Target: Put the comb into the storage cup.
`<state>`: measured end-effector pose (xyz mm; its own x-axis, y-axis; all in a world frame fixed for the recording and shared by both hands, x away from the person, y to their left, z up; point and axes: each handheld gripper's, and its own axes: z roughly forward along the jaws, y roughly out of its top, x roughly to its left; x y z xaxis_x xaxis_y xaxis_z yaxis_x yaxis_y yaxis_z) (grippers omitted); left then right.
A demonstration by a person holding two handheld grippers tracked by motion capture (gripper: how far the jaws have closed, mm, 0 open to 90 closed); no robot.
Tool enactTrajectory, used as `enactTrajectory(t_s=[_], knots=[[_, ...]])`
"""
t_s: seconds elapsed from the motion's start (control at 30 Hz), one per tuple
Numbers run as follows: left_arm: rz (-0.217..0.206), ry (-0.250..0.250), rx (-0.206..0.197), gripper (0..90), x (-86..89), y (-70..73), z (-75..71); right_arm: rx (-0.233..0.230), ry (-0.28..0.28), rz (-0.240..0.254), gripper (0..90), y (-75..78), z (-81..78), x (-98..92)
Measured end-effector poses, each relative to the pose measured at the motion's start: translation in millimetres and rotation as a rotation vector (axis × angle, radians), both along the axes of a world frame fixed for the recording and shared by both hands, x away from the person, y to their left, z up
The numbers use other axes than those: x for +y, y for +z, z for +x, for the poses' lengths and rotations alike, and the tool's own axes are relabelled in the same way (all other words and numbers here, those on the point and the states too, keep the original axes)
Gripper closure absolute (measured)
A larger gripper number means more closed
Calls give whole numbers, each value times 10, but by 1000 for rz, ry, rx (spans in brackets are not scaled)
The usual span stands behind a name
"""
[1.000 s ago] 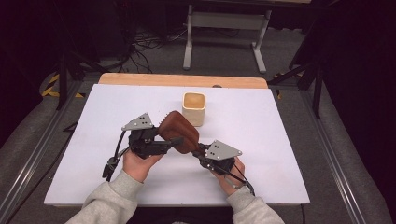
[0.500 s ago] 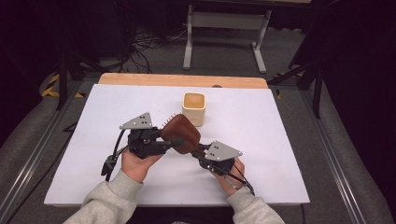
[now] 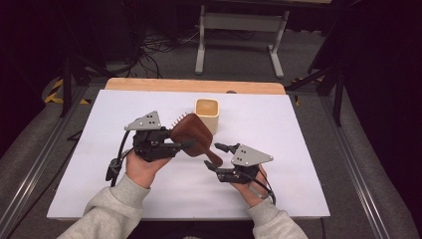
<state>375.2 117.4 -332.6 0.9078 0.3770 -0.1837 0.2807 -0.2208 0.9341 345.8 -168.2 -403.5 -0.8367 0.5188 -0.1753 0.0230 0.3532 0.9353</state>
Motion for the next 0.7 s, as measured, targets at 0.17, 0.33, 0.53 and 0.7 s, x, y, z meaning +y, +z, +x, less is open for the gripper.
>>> enactTrajectory(t_s=[0.17, 0.33, 0.53, 0.7], knots=[[16, 4, -30, 598, 6, 124, 15, 37, 11, 67, 105, 32, 62, -89], [19, 13, -55, 598, 20, 255, 52, 57, -6, 94, 49, 57, 96, -190], [27, 32, -93, 596, 18, 414, 89, 71, -40, 108, 40, 75, 119, -344], [26, 46, -108, 593, 22, 498, 114, 70, -72, 127, 39, 99, 138, -469]])
